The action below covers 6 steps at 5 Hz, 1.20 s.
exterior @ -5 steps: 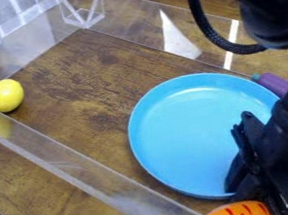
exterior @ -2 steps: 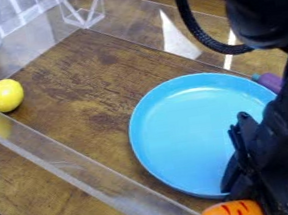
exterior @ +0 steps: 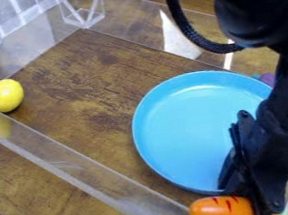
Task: Remove the carrot from the blue tray and put it on the table
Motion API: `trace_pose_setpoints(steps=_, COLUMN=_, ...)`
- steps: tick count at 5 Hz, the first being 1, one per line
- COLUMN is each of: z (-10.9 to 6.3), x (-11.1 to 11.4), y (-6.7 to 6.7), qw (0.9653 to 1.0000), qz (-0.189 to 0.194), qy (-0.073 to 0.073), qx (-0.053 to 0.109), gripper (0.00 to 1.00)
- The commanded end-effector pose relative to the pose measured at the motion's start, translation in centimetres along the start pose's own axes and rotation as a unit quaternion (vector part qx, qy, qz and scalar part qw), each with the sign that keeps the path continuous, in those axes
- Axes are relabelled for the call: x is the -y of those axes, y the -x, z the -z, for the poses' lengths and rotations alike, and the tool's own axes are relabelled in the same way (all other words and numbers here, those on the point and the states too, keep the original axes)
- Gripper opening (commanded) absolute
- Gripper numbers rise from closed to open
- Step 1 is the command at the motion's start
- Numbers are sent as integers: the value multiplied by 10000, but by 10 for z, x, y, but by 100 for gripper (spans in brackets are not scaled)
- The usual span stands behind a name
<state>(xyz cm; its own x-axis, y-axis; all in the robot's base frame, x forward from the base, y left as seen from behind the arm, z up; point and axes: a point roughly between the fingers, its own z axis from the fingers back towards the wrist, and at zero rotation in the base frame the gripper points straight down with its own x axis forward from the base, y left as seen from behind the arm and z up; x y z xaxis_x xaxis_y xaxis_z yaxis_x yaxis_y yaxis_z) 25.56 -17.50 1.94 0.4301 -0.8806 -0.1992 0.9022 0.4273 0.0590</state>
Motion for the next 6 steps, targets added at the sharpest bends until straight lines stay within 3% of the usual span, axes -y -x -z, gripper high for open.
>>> trace_pose_setpoints(steps=1, z=11, x=10, y=8, qw=9983, qz=548, qy=151, qx=-143, gripper=0)
trace_pose_setpoints(steps=2, z=11, x=12, y=8, qw=9972, qz=708, qy=189, qx=-140, gripper=0)
trace_pose_setpoints(steps=3, z=12, x=13, y=8, qw=9950, qz=970, qy=213, qx=-130, gripper=100)
trace_pose_setpoints(steps=5, z=11, x=18, y=10, qw=9881, qz=1507, qy=263, qx=-140, gripper=100)
trace_pose_setpoints(steps=6, z=11, x=16, y=7, qw=9899, qz=1361, qy=350, qx=-168, gripper=100)
